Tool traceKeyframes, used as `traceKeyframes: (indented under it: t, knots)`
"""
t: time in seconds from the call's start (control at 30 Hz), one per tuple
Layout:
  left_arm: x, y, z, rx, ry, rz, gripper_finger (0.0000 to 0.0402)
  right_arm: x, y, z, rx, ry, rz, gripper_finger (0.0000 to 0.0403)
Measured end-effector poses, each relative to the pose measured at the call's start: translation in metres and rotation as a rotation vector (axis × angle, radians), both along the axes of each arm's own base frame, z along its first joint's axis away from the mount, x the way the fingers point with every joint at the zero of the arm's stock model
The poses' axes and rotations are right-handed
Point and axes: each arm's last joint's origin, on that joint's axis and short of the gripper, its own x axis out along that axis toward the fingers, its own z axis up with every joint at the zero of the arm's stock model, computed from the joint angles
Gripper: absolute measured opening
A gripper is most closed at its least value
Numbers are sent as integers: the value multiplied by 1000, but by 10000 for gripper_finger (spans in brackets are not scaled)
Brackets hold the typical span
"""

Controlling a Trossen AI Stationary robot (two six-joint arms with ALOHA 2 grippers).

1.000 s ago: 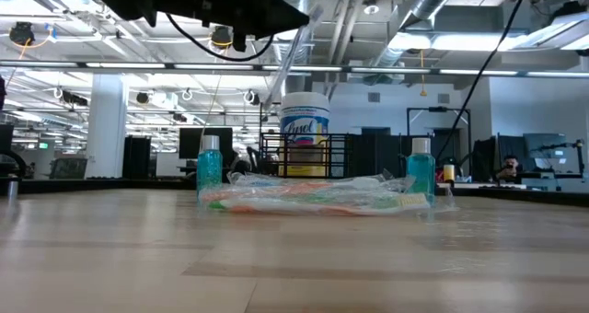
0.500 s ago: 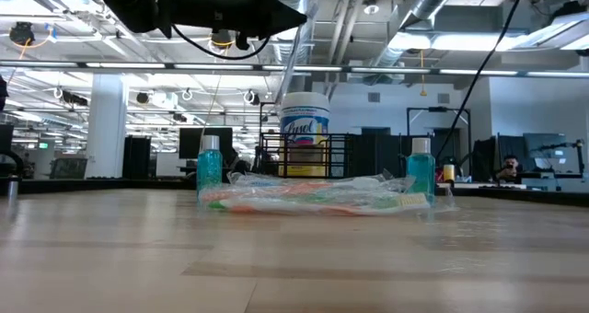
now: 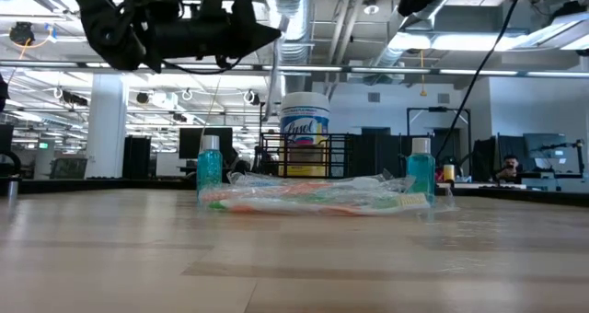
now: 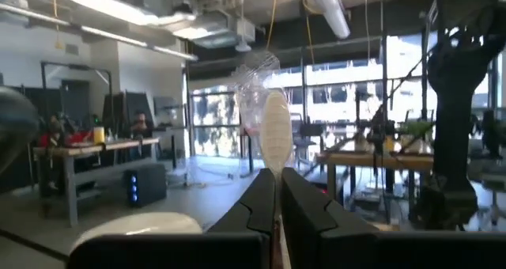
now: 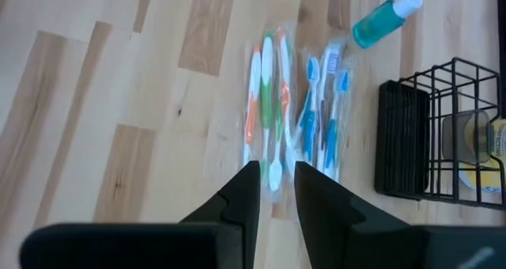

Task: Pick & Place toothbrushing station
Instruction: Put the violet toothbrush into the black wire organizer

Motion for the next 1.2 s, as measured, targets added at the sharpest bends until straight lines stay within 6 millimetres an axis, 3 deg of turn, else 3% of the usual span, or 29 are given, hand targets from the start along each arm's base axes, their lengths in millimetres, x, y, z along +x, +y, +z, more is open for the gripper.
traceKeyframes:
  t: [0.17, 0.83, 1.2]
  knots:
    - [-1, 4, -2, 5, -1, 3, 1, 2, -4, 0, 3, -5, -14, 71]
    - [13, 21, -52, -31, 27, 38, 1, 4, -8, 0, -5, 1, -22, 71]
    - [14, 24, -58, -40, 46, 46, 2, 6, -11, 0, -6, 1, -30, 71]
